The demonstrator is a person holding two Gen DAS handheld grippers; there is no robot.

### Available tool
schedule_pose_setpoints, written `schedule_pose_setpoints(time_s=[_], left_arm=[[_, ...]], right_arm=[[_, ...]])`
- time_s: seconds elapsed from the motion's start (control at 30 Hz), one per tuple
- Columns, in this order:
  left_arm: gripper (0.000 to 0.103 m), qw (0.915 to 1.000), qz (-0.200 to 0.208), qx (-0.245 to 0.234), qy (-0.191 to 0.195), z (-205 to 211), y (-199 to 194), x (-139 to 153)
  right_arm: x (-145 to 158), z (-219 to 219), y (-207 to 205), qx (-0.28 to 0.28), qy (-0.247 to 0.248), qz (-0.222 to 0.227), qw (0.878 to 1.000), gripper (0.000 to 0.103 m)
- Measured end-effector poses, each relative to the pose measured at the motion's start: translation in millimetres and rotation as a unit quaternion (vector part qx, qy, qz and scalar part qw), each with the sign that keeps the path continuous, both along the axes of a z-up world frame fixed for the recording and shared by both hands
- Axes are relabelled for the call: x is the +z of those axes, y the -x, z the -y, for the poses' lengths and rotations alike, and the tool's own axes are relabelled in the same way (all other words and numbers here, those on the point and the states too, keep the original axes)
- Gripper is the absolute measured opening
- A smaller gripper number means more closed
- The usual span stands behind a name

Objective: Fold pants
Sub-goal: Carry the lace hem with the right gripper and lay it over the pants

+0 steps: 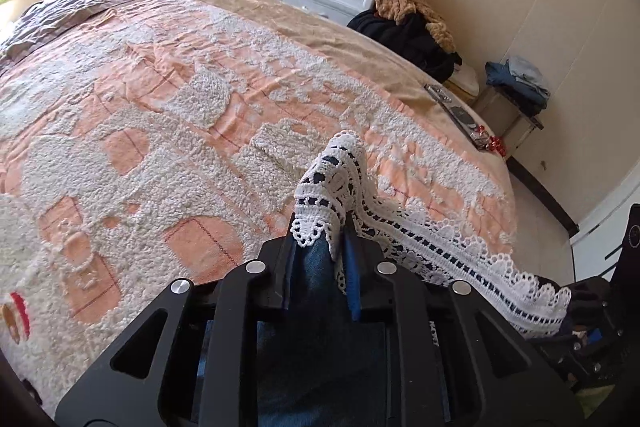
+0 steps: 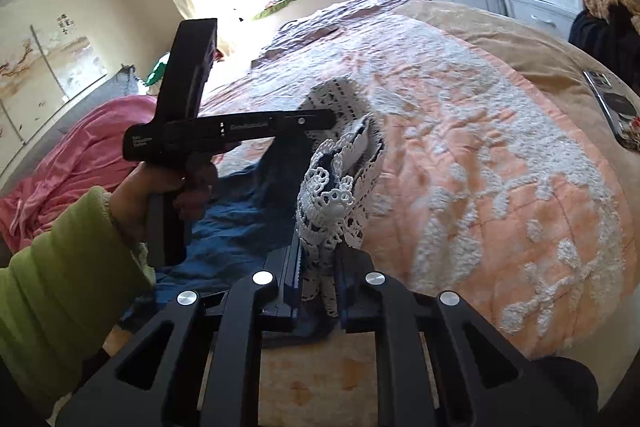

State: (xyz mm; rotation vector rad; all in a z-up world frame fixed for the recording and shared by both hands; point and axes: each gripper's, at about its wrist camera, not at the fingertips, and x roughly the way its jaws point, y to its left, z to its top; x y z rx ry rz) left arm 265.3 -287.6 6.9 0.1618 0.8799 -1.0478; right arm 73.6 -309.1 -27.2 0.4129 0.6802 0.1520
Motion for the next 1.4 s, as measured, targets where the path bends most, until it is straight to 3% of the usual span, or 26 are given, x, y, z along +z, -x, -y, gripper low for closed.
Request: schedule_pose_setpoints(time_s=[0.23, 0.4, 0.47, 0.6, 0.67, 0.77, 0.8, 0.9, 0.97, 1.0, 1.03, 1.07, 1.17, 1.3, 1.4], left_arm=[[0.012, 0.9974, -0.007, 0.05, 0.051, -82.5, 1.6, 22.2], [0.015, 0.9933, -0.038, 0.102, 0.039, -146.1, 11.7, 6.8], [0.038, 0.989, -0.063, 0.131, 0.029, -165.9, 13.6, -0.7], [0.058, 0.975, -0.121, 0.176, 0.059, -210.0, 18.3, -3.3], [0.074, 0.9674, -0.153, 0.183, 0.086, -224.7, 23.0, -3.8], [0.084, 0.9511, -0.209, 0.188, 0.128, -233.2, 25.7, -11.2], [0.085, 0.9495, -0.214, 0.191, 0.127, -230.6, 25.1, -13.8], [0.085, 0.9522, -0.191, 0.228, 0.069, -221.5, 20.3, -22.8], [0.079, 0.9464, -0.201, 0.247, 0.057, -216.1, 13.7, -31.2], [0.069, 0.9442, -0.206, 0.249, 0.062, -216.3, 10.5, -33.8], [0.037, 0.9429, -0.208, 0.253, 0.061, -215.0, 7.9, -34.9], [0.022, 0.9425, -0.205, 0.258, 0.058, -214.6, 6.2, -34.7], [0.02, 0.9472, -0.182, 0.254, 0.073, -214.3, 4.8, -26.7], [0.02, 0.9526, -0.146, 0.266, 0.02, -212.5, 5.5, -40.7], [0.028, 0.9545, -0.135, 0.265, 0.023, -217.6, 8.6, -45.0]], right_arm=[[31.0, -79.0, -7.8, 0.101, 0.068, 0.049, 0.991, 0.012], [21.0, -150.6, -9.6, 0.191, 0.126, 0.043, 0.973, 0.012], [8.5, -172.4, -10.4, 0.222, 0.141, 0.028, 0.964, 0.012], [-16.4, -204.1, -8.8, 0.254, 0.185, 0.003, 0.949, 0.012], [-22.0, -212.0, -6.3, 0.26, 0.201, 0.002, 0.944, 0.012], [-21.8, -220.9, -1.4, 0.276, 0.217, 0.012, 0.936, 0.012], [-21.7, -223.8, 0.4, 0.281, 0.219, 0.015, 0.934, 0.012], [-24.9, -229.0, 1.3, 0.286, 0.23, 0.019, 0.93, 0.012], [-24.6, -228.6, 2.6, 0.288, 0.225, 0.023, 0.931, 0.012], [-24.1, -227.9, 2.9, 0.286, 0.222, 0.025, 0.932, 0.012], [-22.7, -228.6, 2.3, 0.286, 0.218, 0.026, 0.933, 0.012], [-21.0, -227.4, 4.3, 0.288, 0.216, 0.03, 0.933, 0.013], [-20.4, -232.2, 6.3, 0.293, 0.212, 0.046, 0.931, 0.016], [-30.3, -231.8, 9.2, 0.298, 0.213, 0.036, 0.93, 0.02], [-24.2, -224.2, 11.3, 0.309, 0.192, 0.037, 0.931, 0.03]])
